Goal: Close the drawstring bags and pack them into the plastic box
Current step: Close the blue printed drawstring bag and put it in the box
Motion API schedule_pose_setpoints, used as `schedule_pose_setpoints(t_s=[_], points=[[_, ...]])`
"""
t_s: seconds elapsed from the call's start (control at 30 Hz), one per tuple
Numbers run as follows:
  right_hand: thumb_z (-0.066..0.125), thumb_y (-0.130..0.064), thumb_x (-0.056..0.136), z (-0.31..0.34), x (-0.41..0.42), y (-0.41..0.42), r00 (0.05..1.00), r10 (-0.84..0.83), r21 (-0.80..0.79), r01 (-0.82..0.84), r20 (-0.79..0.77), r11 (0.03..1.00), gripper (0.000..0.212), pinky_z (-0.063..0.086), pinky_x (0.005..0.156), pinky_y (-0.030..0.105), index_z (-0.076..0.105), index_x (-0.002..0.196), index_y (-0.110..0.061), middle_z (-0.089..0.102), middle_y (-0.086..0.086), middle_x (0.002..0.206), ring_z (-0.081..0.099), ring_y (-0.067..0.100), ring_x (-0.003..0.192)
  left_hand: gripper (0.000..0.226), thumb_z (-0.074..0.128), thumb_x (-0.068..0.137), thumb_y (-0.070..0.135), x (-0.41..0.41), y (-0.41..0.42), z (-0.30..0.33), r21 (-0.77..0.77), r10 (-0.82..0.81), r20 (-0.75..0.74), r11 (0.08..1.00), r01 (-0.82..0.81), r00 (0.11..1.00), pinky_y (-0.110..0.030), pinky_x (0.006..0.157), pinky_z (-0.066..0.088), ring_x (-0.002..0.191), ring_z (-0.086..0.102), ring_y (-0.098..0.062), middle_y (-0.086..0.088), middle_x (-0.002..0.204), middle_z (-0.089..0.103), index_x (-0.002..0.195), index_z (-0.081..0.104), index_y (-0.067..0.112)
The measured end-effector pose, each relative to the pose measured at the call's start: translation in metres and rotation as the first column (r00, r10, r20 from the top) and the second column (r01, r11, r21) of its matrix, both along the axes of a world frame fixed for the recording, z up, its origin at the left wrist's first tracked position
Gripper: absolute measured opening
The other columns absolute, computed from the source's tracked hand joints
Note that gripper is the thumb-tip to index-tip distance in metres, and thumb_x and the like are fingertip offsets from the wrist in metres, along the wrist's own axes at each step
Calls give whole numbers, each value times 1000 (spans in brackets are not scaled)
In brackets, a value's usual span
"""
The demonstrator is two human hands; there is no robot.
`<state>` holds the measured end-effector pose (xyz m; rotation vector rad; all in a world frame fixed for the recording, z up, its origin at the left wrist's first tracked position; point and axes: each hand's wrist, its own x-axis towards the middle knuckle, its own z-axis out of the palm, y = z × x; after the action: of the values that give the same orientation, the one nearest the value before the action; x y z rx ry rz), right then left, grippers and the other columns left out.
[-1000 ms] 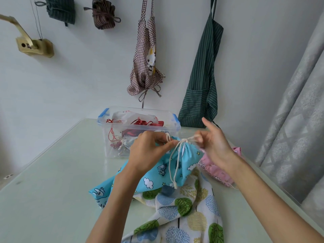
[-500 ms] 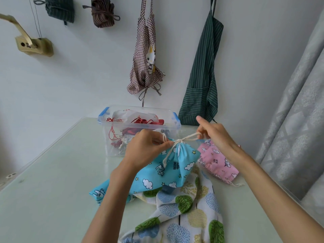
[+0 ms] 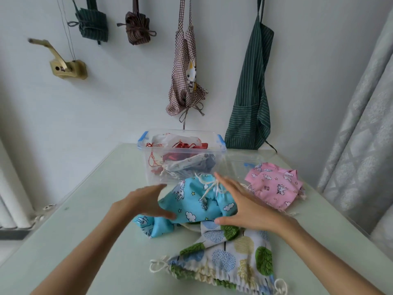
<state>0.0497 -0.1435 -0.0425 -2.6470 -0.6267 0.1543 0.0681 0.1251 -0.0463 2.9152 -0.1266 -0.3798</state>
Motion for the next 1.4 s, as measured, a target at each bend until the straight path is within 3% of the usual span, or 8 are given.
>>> schedule_pose_setpoints(t_s=[0.23,0.37,0.5,0.73,0.9,1.03,1.17,1.4], points=[[64,-4,83,0,11,26,943,-25,-151,79,333,985,58,53,79,34,47,130,-34,63,1,114,61,19,94,41,64,85,37,1,-12,4,-54,69,269,997,-57,961,-29,74,47,98,60,-23,-2,113,63,121,59,18],[63,7,80,33,37,24,918,-197,226,123,344,966,49,43,52,12,62,116,-26,66,-1,102,59,12,72,26,66,84,23,15,-14,53,-283,164,408,958,-47,898,-33,75,49,89,60,-26,-7,98,66,105,68,9],[71,10,70,100,70,20,836,-347,635,-2,425,772,44,42,57,3,64,96,-25,64,-3,95,58,6,76,20,74,78,13,37,-4,119,-685,337,367,728,7,867,-30,61,54,68,64,-22,-14,86,67,96,71,5],[67,8,75,152,132,45,676,-434,661,-105,596,743,32,48,56,13,66,97,-15,65,-6,89,58,4,73,41,74,78,11,94,-3,179,-880,472,329,467,85,818,-21,53,56,61,64,-13,-11,92,66,117,64,4],[63,-10,82,115,171,60,842,-368,517,127,395,846,32,54,75,34,61,112,-22,62,-4,101,61,18,87,45,73,78,27,139,15,147,-512,405,400,843,-166,822,-34,77,53,87,61,-25,-10,99,63,119,64,11],[27,-30,97,73,180,71,984,-156,-42,153,-81,987,29,27,91,39,43,73,-27,43,-7,78,45,13,80,70,54,87,53,152,19,118,153,139,-12,979,-136,990,-40,102,43,123,51,-31,-12,137,50,139,42,8],[29,-22,91,57,188,77,983,-138,-169,116,-123,979,23,29,88,40,32,69,-16,48,3,83,44,21,82,54,22,102,42,156,3,108,89,-113,71,990,107,991,-49,118,13,143,21,-31,-9,158,14,151,13,20],[46,-38,85,45,187,80,974,-223,38,222,29,974,34,43,76,26,67,111,-30,65,-12,115,61,16,95,37,30,97,42,165,9,71,-73,25,-274,996,-47,961,-32,87,47,87,61,-20,-3,107,64,114,58,27]])
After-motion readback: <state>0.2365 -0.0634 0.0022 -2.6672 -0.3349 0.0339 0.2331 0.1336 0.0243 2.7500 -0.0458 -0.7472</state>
